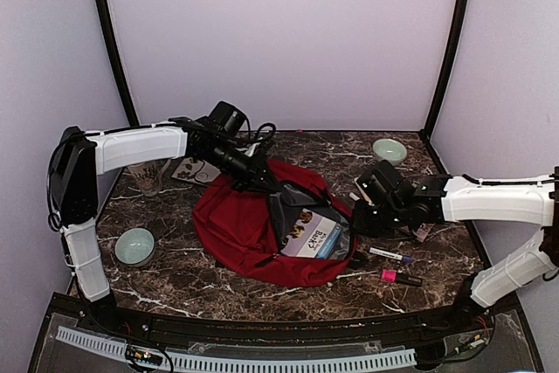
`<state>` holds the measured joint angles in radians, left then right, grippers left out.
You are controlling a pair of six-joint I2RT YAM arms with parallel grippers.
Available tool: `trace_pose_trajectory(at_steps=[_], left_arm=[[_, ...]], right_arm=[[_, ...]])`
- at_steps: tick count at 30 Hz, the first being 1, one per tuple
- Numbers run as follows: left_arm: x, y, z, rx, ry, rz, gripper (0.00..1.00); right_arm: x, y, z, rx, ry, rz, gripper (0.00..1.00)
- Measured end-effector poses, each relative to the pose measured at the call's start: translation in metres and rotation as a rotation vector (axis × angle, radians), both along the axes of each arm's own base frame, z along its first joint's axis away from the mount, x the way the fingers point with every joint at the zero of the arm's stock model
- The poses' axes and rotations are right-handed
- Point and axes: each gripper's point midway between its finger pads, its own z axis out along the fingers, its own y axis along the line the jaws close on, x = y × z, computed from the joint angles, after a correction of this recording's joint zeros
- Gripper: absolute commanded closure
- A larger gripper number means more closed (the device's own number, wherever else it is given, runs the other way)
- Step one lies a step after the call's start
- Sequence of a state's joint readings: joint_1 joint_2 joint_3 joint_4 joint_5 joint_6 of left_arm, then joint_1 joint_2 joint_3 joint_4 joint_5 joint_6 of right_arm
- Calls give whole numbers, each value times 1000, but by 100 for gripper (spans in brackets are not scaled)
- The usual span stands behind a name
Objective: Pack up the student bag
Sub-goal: Place the largest pocket of the bag in the student bag, then adjust the book at the corner of the board.
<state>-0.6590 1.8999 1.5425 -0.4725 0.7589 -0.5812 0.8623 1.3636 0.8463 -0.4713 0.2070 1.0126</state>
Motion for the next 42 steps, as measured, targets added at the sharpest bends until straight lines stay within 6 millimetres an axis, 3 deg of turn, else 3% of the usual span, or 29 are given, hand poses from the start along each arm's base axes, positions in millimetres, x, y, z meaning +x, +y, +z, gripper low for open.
trace_pose_trajectory(at_steps=[7,15,17,21,29,35,42], left_arm=[[34,42,-14,28,46,118,100],[38,52,-17,44,64,137,100],[37,53,-18,46,68,138,98],[37,54,-19,50,65,132,76],[39,58,-18,51,50,133,50],[41,63,6,43,-33,143,40],[36,72,50,15,-145,171,39]], right_arm=[[-8,-5,-5,80,-2,-27,100],[-9,-5,-5,103,9,-40,99],[-10,-5,-5,104,14,-37,90],[-11,-9,-2,90,31,-34,59],[1,-21,37,80,4,-68,37],[14,-52,68,65,-62,-161,20],[16,-125,63,-9,-49,-396,16]])
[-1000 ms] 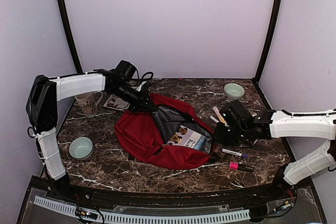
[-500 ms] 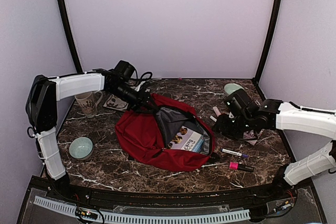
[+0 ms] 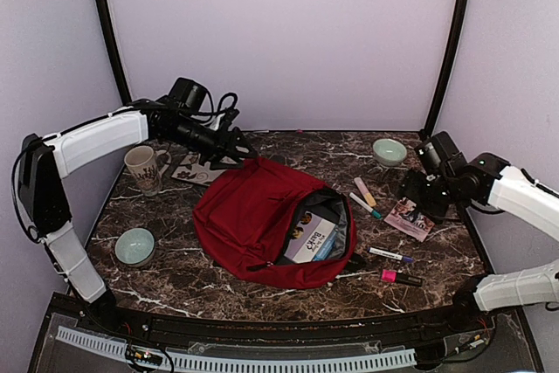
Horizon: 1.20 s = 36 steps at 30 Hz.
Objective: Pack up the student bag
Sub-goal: Adjust the book at the corner of the board.
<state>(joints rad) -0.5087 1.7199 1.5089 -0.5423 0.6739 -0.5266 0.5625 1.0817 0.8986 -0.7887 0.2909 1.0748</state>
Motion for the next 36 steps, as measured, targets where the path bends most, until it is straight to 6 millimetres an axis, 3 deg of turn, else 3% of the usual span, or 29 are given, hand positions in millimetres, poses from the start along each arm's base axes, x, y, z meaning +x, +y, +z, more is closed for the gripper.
trace_pose_trajectory(at_steps=[6,9,14,21,26,29,33,36], left_arm=[[-10,10,30,-4,-82,24,39],[-18,16,36,4,-106,38,40],[-35,30,30,38,-93,70,41],[-49,45,26,66,-77,127,43],[-56,56,30,73,-85,169,44],[-59,61,31,77,-87,192,45],[-62,67,29,81,-81,220,45],[-63,69,27,86,-77,234,46]], right_arm=[[-7,-60,-27,-33,77,-177,19],[-12,-79,-47,-14,132,-230,20],[-17,-99,-82,41,216,-279,26],[2,-102,-116,138,249,-245,45],[12,-98,-130,174,249,-207,60],[17,-94,-135,193,242,-178,73],[25,-92,-139,208,219,-153,100],[29,-93,-140,219,185,-149,100]])
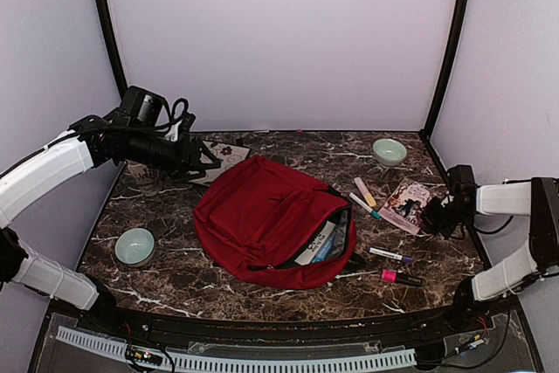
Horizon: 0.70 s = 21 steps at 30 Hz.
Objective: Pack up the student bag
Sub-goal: Adjust the book at the corner of the board.
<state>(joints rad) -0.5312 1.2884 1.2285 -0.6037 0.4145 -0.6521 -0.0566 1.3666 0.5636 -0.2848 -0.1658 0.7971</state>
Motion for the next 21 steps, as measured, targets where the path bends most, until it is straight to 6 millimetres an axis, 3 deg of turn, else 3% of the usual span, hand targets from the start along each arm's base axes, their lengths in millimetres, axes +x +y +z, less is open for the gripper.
trace_pose_trajectory(at_steps=[13,21], left_arm=[[1,-3,2,-10,-11,-3,47],[-10,-24,2,-15,-33,-87,48]], right_arm=[[4,9,5,37,-92,80,100],[-24,22,41,70,-172,143,100]])
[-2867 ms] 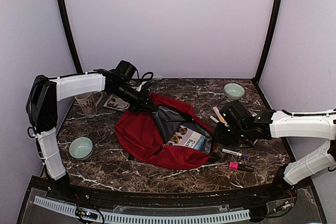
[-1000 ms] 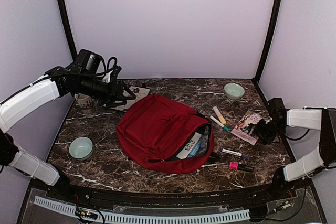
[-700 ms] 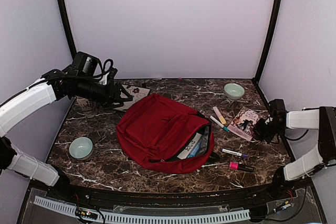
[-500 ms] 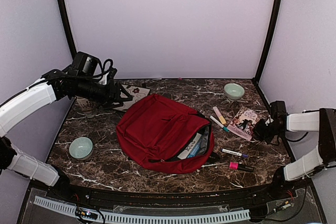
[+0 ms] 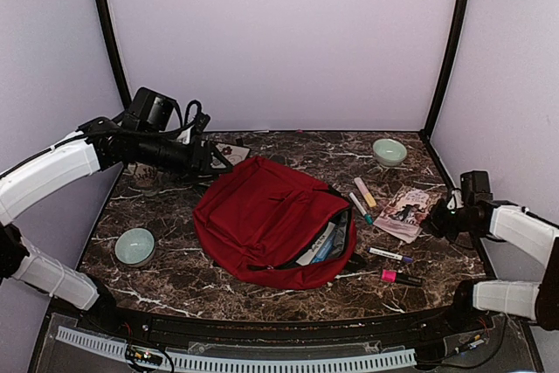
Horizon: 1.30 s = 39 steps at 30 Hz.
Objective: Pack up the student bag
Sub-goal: Adjust the book at the corner of the board, then pick up the book from the corner of the board.
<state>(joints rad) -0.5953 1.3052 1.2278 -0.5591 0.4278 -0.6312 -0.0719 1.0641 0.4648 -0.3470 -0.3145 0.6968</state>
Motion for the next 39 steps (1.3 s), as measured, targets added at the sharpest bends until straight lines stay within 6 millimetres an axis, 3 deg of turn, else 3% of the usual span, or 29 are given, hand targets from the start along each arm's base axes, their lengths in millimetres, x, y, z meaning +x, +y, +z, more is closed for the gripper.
trace_pose_trajectory(at_steps=[6,11,12,14,16,24,33,36,39], left_arm=[[-4,-24,-7,2,7,-59,49],[-6,-41,-6,-2,2,-101,49],[-6,-43,-5,-3,-1,-107,50],[-6,-47,-2,-8,-9,-116,50],[-8,-49,-2,-8,-11,-122,50],[-10,-51,-1,-9,-11,-129,50],[-11,-56,1,-10,-7,-143,51],[-10,-58,4,-10,-9,-145,51],[-8,-60,7,-13,-15,-145,52]], right_arm=[[-31,11,3,55,3,15,100],[-42,18,11,97,-27,18,100],[-42,20,13,105,-34,21,93],[-42,22,13,121,-38,27,64],[-44,25,8,137,-27,31,50],[-55,36,-26,223,42,22,32],[-42,50,-25,303,-42,42,35],[-41,54,-26,322,-60,38,43],[-41,53,-30,322,-60,15,57]])
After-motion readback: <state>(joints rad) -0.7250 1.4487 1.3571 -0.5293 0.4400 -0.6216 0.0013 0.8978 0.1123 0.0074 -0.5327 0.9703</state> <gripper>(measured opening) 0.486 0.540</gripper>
